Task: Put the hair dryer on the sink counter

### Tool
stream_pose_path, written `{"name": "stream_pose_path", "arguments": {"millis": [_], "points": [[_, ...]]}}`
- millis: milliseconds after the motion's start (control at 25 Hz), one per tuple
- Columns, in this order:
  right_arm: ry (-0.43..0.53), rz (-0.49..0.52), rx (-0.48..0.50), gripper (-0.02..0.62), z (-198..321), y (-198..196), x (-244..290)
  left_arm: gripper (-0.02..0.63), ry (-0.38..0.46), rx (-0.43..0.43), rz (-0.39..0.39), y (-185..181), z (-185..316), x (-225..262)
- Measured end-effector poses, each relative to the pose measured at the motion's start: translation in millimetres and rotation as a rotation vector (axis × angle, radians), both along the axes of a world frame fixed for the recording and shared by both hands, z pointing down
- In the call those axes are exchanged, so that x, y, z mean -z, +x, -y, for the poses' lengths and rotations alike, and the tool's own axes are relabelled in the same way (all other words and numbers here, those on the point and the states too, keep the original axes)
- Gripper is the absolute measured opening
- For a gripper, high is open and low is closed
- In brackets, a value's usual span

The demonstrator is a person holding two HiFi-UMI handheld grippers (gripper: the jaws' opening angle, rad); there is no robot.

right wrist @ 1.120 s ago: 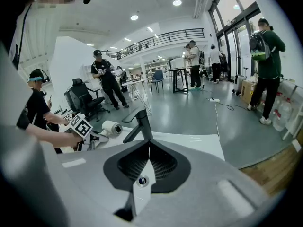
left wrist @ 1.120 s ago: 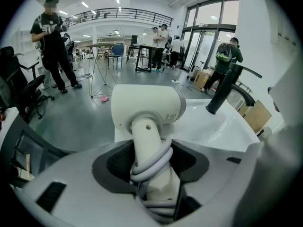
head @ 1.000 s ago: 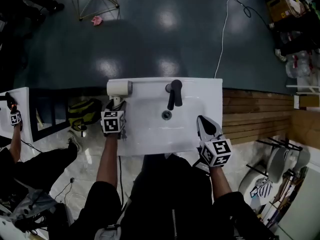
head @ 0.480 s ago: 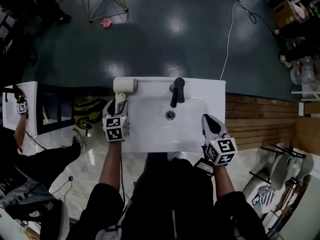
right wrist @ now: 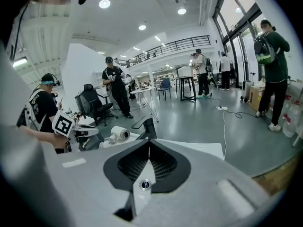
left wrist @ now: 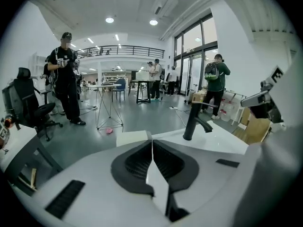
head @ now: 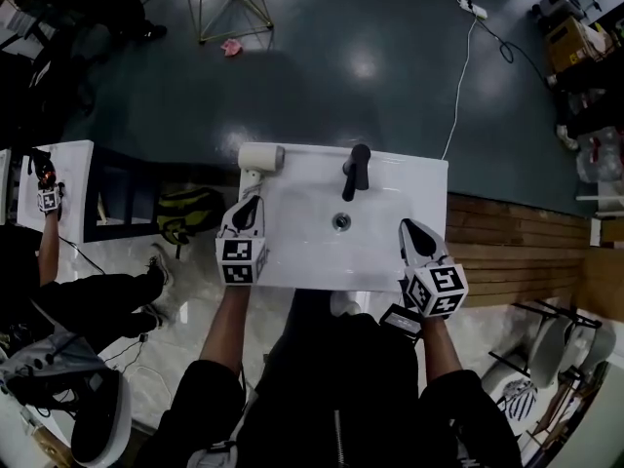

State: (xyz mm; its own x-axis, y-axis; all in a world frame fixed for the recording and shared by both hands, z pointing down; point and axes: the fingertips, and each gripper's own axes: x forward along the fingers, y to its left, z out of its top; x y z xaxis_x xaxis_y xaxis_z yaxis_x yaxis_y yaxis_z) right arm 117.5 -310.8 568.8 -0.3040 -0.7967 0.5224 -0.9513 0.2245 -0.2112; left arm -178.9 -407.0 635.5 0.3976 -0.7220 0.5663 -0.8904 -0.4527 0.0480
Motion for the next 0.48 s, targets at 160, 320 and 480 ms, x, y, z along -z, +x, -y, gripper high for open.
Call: {"name": "stream_pose_path", "arguments": {"millis": [160,320,480], "points": [[0.018,0.002,0.023,0.003,-3,-4,6,0.012,0.014,0.003,-0.01,3,-15,8],[0.027,0.003,0.032,0.004,-10,-5,9,0.012,0.017,-0.008,-0.02,9,-30,15],[0.041,-0.001,0.049,0.004,-13,-5,14,0.012,0.008,-0.03,-0.017,17,-46,19]]}}
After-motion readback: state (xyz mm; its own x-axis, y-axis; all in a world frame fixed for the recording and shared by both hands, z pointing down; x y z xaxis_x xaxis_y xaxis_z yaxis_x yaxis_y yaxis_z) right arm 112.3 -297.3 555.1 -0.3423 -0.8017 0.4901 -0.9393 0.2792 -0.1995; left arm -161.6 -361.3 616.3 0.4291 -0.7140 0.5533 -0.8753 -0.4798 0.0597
